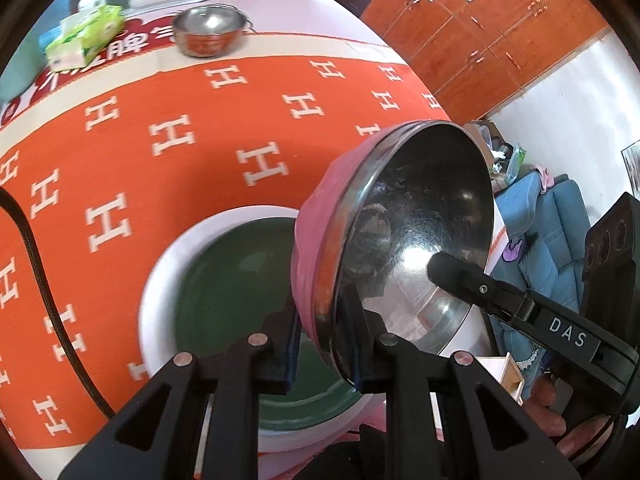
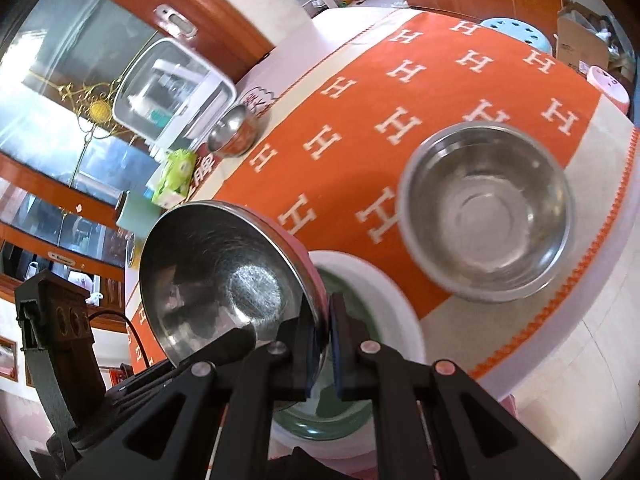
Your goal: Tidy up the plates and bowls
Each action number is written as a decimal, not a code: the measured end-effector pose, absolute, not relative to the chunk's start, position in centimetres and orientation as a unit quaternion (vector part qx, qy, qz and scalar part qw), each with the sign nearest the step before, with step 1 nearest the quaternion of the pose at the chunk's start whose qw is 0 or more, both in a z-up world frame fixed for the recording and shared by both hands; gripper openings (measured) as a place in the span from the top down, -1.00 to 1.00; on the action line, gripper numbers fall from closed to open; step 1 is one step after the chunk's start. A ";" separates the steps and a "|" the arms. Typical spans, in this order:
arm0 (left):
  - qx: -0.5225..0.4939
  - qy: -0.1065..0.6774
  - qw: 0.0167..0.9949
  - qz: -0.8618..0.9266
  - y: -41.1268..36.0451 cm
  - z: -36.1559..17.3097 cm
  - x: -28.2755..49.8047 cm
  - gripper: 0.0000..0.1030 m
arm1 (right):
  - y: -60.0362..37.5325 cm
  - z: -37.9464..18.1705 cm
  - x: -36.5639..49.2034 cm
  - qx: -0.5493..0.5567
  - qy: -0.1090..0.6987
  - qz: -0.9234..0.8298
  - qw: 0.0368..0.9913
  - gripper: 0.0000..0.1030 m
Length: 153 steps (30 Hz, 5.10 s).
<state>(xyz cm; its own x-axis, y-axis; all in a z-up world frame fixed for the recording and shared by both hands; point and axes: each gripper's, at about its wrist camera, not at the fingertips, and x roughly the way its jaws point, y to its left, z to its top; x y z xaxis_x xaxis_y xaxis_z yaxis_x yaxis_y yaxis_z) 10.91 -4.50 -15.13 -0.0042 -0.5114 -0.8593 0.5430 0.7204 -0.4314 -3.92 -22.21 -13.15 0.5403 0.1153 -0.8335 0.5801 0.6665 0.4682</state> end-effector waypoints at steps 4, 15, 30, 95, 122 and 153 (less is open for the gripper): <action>0.020 0.607 0.701 -0.375 -7.6 -15.1 10.1 0.65 | -24.8 -13.0 -4.8 0.381 0.461 -0.153 0.787 0.86; 0.037 0.627 0.687 -0.366 -15.4 -15.8 7.4 0.62 | -32.1 -14.1 -6.5 0.382 0.494 -0.162 0.764 0.85; 0.045 0.653 0.686 -0.318 -21.3 -17.5 5.7 0.59 | -38.2 -16.8 -5.4 0.351 0.568 -0.134 0.732 0.82; 0.048 0.538 0.830 -0.136 -11.5 -1.7 21.2 -0.60 | -33.7 -2.9 14.9 0.156 0.481 0.047 0.862 -0.39; -0.027 0.500 0.853 -0.149 -5.6 -8.4 35.5 -0.60 | -29.0 -9.4 26.7 0.180 0.412 -0.020 0.893 -0.40; -0.128 0.551 0.809 -0.162 -6.5 -23.8 40.1 -0.18 | -26.4 -20.9 31.4 0.198 0.454 0.029 0.868 -0.01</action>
<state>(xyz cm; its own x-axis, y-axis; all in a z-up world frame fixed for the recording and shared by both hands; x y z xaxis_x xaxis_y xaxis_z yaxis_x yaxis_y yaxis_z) 40.10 -6.51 -23.78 0.3410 -0.4034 -0.8491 0.1211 0.9146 -0.3859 31.39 -26.44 -20.86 0.5864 0.2306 -0.7765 0.1291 0.9198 0.3706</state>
